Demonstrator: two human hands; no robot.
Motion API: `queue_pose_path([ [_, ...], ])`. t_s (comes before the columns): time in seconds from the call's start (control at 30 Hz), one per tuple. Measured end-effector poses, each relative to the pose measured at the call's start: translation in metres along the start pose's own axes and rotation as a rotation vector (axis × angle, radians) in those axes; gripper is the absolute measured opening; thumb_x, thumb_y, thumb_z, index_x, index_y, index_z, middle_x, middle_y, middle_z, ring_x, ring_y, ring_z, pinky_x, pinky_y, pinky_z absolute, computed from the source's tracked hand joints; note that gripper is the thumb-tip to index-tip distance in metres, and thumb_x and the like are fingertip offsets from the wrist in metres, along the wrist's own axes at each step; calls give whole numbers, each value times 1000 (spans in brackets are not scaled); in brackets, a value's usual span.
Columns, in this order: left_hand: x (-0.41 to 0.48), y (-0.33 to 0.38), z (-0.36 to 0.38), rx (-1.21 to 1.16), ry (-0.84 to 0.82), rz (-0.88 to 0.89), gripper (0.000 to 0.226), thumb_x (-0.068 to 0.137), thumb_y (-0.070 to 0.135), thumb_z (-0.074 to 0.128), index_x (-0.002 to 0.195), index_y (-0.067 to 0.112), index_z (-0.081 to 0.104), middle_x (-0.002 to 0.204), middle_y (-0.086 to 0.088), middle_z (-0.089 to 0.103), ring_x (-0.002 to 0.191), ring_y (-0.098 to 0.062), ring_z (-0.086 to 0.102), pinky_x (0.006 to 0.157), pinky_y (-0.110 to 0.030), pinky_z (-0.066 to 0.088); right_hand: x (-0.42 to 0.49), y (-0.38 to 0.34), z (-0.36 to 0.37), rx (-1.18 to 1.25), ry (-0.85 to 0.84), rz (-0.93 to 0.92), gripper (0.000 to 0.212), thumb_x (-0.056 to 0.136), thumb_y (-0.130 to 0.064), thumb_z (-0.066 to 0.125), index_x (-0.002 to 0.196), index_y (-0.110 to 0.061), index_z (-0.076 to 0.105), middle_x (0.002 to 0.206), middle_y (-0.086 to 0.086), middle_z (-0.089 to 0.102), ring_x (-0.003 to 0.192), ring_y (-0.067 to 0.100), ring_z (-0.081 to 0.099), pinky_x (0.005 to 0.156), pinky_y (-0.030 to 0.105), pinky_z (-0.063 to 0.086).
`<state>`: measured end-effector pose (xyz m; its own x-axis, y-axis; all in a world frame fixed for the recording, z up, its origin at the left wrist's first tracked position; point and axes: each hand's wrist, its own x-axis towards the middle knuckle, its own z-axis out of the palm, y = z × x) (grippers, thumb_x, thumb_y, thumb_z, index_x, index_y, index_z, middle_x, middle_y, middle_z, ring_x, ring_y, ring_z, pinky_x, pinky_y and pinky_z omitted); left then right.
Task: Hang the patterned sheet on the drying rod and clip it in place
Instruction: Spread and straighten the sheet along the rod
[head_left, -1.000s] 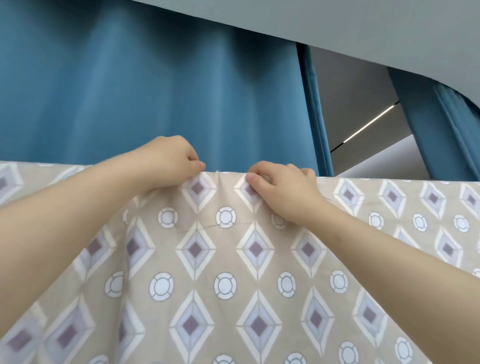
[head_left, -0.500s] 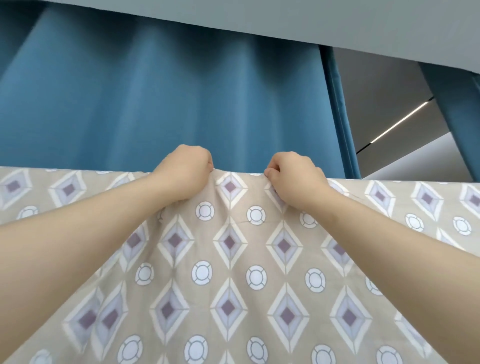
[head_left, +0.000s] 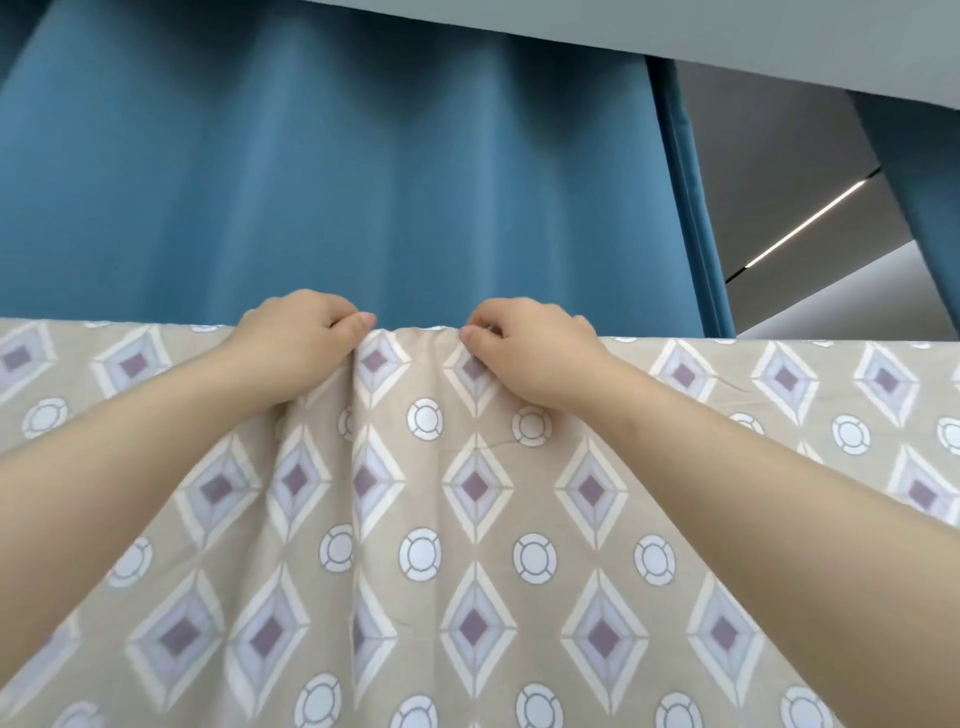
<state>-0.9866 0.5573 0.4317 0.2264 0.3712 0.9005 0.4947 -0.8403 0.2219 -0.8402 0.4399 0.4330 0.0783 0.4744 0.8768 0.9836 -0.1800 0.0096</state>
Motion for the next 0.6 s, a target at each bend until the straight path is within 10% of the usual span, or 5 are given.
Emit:
queue_pose_path([
  [0.23,16,1,-4,-19,58,-16,37,97,28,45,90,-5,62,83,-17,58,75,-24,45,66,-30,34,19,-10,4,91,59,93,20,96,-21,40,94,-20,59,85,-4,62,93,24,53,83,33,33],
  [0.4,2,-1,4,52,334,38,30,99,29,36,79,12,52,79,-3,53,80,-25,42,79,-36,33,8,-12,7,30,215,-65,22,99,-24,33,102,-14,52,100,2,62,93,26,52,73,35,38],
  [0.6,4,-18,-7,100,60,-95,27,98,35,36,89,25,59,90,5,58,97,-26,50,96,-36,31,3,0,14,-48,64,-25,25,97,-40,31,99,-23,49,98,-1,66,93,24,52,81,35,27],
])
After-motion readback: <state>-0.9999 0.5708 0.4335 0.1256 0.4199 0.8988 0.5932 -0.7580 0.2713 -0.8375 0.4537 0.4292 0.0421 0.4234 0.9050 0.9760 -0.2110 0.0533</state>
